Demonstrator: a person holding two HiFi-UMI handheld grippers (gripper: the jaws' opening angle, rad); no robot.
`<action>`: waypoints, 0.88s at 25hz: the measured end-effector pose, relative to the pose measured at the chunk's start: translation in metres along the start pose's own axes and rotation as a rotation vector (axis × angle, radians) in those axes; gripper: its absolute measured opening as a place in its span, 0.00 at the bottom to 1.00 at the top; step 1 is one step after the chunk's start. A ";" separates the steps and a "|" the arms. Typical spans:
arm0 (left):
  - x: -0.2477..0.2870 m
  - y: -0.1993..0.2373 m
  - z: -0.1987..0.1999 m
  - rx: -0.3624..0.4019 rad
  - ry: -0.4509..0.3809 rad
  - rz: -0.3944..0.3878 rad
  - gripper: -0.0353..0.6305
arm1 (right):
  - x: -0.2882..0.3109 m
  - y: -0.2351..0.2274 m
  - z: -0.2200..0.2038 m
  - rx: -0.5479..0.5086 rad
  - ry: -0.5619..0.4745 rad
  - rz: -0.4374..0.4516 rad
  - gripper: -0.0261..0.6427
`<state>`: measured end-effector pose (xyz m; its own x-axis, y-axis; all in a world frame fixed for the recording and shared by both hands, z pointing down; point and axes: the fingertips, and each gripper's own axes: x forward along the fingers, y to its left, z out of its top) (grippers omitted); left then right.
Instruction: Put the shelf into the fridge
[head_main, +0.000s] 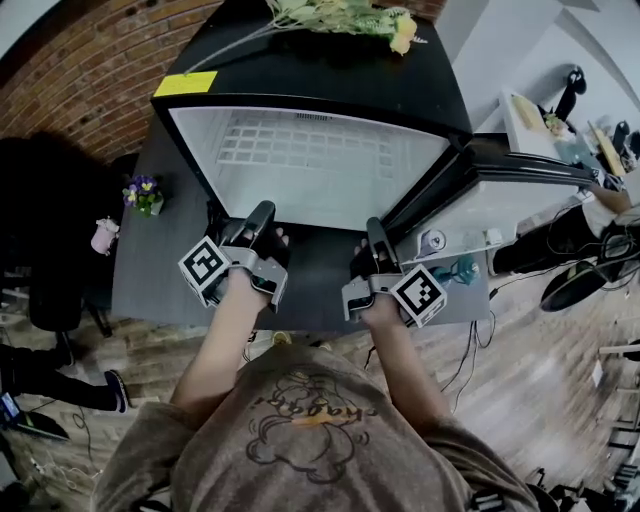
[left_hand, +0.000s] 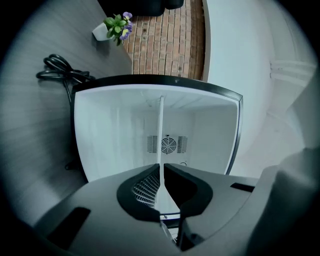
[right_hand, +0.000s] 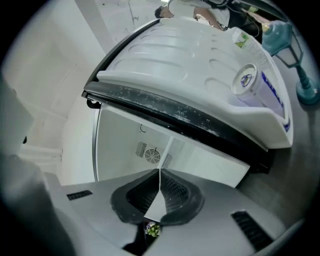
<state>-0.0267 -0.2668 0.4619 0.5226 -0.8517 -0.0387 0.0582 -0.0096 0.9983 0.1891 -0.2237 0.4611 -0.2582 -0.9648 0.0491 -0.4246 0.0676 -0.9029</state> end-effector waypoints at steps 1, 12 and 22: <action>-0.006 0.000 -0.001 -0.002 -0.003 0.001 0.12 | -0.005 0.000 -0.002 -0.006 0.009 -0.002 0.03; -0.044 -0.009 -0.022 0.245 0.080 -0.011 0.11 | -0.042 0.015 -0.009 -0.272 0.114 0.025 0.02; -0.060 -0.015 -0.031 0.731 0.174 0.020 0.10 | -0.066 0.014 -0.009 -0.645 0.158 0.012 0.04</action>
<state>-0.0327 -0.1988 0.4477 0.6478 -0.7610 0.0343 -0.5010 -0.3918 0.7717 0.1924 -0.1567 0.4487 -0.3695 -0.9176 0.1465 -0.8424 0.2643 -0.4695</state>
